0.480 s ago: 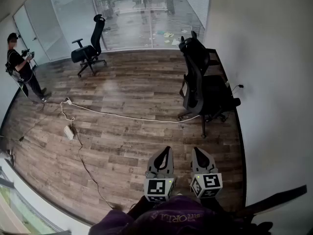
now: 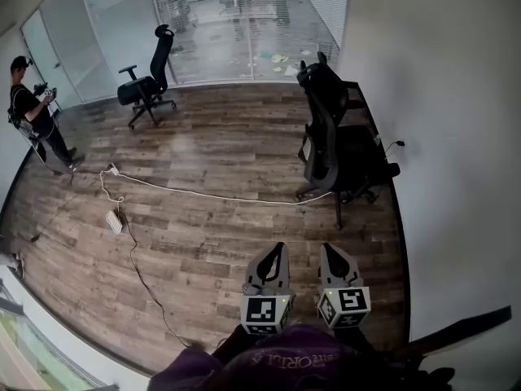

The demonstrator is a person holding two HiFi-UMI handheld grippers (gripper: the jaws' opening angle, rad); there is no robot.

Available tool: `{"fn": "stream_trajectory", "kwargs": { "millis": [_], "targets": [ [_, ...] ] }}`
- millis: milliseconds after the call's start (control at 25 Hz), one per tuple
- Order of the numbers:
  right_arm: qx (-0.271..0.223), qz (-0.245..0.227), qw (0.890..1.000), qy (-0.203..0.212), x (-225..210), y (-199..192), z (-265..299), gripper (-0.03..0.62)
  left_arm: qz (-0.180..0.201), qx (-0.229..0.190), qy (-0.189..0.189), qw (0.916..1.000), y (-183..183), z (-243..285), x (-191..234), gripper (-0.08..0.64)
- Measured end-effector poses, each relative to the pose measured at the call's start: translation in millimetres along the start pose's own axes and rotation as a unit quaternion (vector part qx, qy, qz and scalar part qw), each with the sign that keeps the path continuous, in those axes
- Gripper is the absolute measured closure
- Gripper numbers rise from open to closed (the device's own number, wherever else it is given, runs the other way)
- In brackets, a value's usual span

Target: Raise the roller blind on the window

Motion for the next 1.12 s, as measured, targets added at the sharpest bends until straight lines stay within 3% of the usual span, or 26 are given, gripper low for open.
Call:
{"fn": "stream_trajectory", "kwargs": {
  "millis": [200, 320, 400, 440, 520, 560, 640, 720, 760, 800, 840, 880, 1000, 1080, 1120],
  "targets": [
    [-0.004, -0.009, 1.0, 0.024, 8.8, -1.6, 4.1, 0.594, -0.004, 0.001, 0.002, 1.0, -2.3, -1.7, 3.4, 0.559],
    [0.015, -0.046, 0.997, 0.06, 24.5, -7.8, 12.0, 0.594, -0.004, 0.006, 0.004, 1.0, -8.2, -4.4, 11.7, 0.559],
    [0.022, -0.095, 0.989, 0.113, 41.5, -9.6, 16.3, 0.594, -0.004, 0.008, 0.008, 0.9999, -9.6, -10.2, 25.1, 0.56],
    [0.023, -0.119, 0.98, 0.159, 51.2, -9.9, 18.1, 0.594, -0.002, 0.007, 0.008, 0.9999, -9.7, -12.2, 33.6, 0.56],
    [0.062, -0.161, 0.945, 0.277, 69.1, -17.7, 16.8, 0.594, 0.007, 0.006, 0.003, 1.0, -10.7, -12.4, 51.4, 0.559],
    [0.109, -0.181, 0.918, 0.335, 77.6, -26.6, 12.5, 0.594, 0.014, 0.007, -0.002, 0.9999, -10.8, -11.9, 60.3, 0.559],
    [0.209, -0.222, 0.85, 0.43, 96.9, -51.8, -0.7, 0.594, 0.028, 0.02, -0.009, 0.9994, -17.0, -13.3, 78.9, 0.56],
    [0.276, -0.271, 0.784, 0.486, 115.7, -83.1, -14.0, 0.594, 0.036, 0.042, -0.012, 0.9984, -32.0, -14.0, 95.0, 0.56],
    [0.294, -0.296, 0.759, 0.499, 124.6, -98.7, -17.8, 0.594, 0.035, 0.049, -0.012, 0.9981, -39.5, -12.4, 101.3, 0.56],
    [0.303, -0.315, 0.743, 0.507, 133.4, -113.5, -18.7, 0.594, 0.032, 0.055, -0.011, 0.9979, -45.8, -9.5, 106.8, 0.559],
    [0.304, -0.324, 0.735, 0.512, 141.8, -127.3, -16.2, 0.594, 0.028, 0.06, -0.011, 0.9978, -50.5, -5.0, 111.9, 0.558],
    [0.301, -0.323, 0.734, 0.516, 148.8, -139.5, -10.8, 0.594, 0.024, 0.063, -0.011, 0.9977, -53.1, 1.3, 117.0, 0.56],
    [0.31, -0.269, 0.747, 0.524, 154.0, -151.9, 23.4, 0.594, 0.023, 0.063, -0.008, 0.9977, -54.5, 33.6, 136.6, 0.56],
    [0.313, -0.234, 0.767, 0.508, 142.2, -135.7, 67.5, 0.594, 0.024, 0.059, 0.003, 0.998, -57.1, 65.5, 157.5, 0.56],
    [0.305, -0.218, 0.786, 0.492, 133.7, -122.6, 96.5, 0.594, 0.026, 0.055, 0.011, 0.9981, -58.1, 84.8, 170.2, 0.56]
  ]
}}
Point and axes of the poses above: the fingertips, and each gripper's own axes: z forward along the fingers, x to its left, y out of its top, the point moved 3 cm from there along -z, backward along the fingers, and after that the axes turned 7 degrees about z, right-handed, at the moved point
